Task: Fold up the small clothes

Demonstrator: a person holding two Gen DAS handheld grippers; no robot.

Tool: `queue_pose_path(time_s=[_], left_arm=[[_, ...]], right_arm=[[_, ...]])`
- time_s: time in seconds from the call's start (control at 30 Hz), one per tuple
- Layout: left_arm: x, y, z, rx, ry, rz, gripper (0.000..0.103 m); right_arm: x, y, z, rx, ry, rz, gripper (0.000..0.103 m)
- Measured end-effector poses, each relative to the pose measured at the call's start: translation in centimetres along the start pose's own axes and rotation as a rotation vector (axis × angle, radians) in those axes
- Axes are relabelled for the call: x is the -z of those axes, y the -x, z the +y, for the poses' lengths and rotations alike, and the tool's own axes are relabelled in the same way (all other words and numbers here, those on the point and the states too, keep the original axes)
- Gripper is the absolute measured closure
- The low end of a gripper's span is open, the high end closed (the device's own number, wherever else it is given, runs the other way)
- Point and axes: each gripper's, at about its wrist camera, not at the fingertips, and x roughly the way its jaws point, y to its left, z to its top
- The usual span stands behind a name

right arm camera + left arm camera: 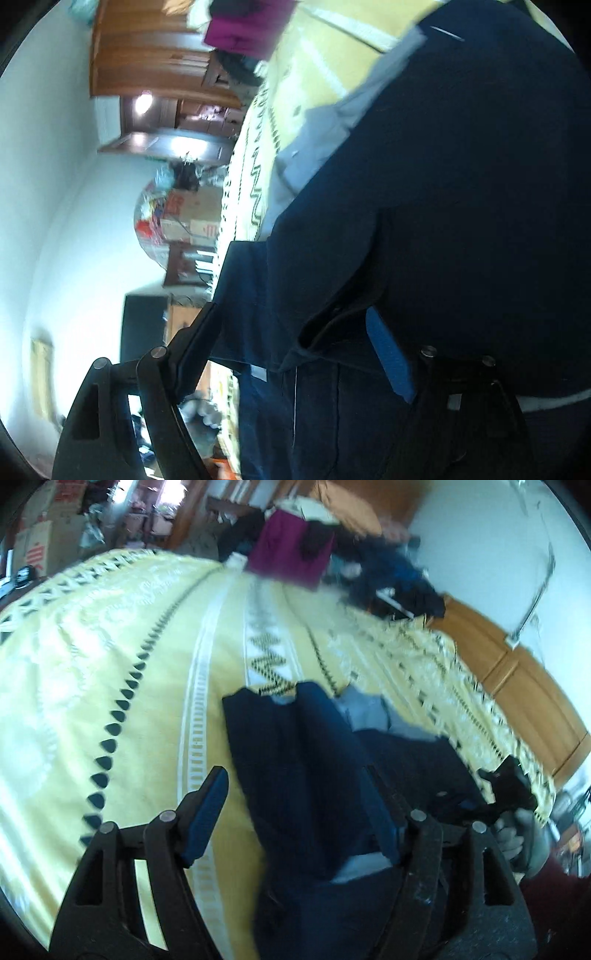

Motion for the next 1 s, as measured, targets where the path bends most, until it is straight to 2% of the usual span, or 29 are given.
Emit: queue_pose_path(time_s=[0.13,0.23,0.3,0.33,0.37,0.43,0.53,0.63,0.67,0.7,0.77,0.83,0.9,1.0], left_arm=[[-0.5,-1.1,1.8,-0.010,0.043,-0.007,0.035],[0.0,-0.4,2.2,-0.030,0.018,0.001,0.035],[0.0,-0.6,2.4,-0.053,-0.009,0.027,0.035],[0.0,-1.0,2.4,-0.067,-0.025,0.042,0.035],[0.0,-1.3,2.3,-0.075,-0.040,0.056,0.035],[-0.1,-1.9,1.8,-0.073,-0.066,0.075,0.035],[0.3,-3.2,0.3,-0.118,-0.181,0.131,0.035],[1.9,-5.8,-0.4,-0.269,-0.333,0.282,0.035],[2.7,-6.3,-0.3,-0.310,-0.381,0.313,0.033],[3.0,-6.0,0.1,-0.320,-0.399,0.311,0.033],[2.8,-5.3,0.9,-0.358,-0.402,0.305,0.033],[2.7,-4.5,2.5,-0.411,-0.376,0.293,0.033],[2.7,-3.8,4.1,-0.382,-0.301,0.280,0.033],[2.7,-3.4,4.9,-0.373,-0.274,0.272,0.032]], right_arm=[[0.1,-1.4,0.3,0.049,0.025,0.060,0.020],[-0.1,-3.3,1.3,0.095,0.075,0.100,0.019],[-0.3,-4.2,1.6,0.077,0.091,0.117,0.034],[-0.4,-4.6,1.7,0.074,0.096,0.135,0.045],[-0.2,-5.1,1.8,0.079,0.109,0.149,0.062],[0.0,-6.0,2.2,0.106,0.137,0.165,0.073],[-0.2,-4.7,3.8,0.115,0.221,0.125,0.089],[-0.5,-1.9,6.4,0.108,0.322,0.071,0.090],[-0.7,-0.7,7.2,0.124,0.360,0.055,0.090],[-0.8,0.2,7.5,0.144,0.387,0.047,0.090],[-1.3,1.8,7.3,0.208,0.430,0.040,0.091],[-2.0,2.9,6.2,0.314,0.471,0.036,0.091],[-2.4,3.5,4.2,0.453,0.521,0.041,0.091],[-2.6,3.0,0.8,0.534,0.520,0.089,0.092]])
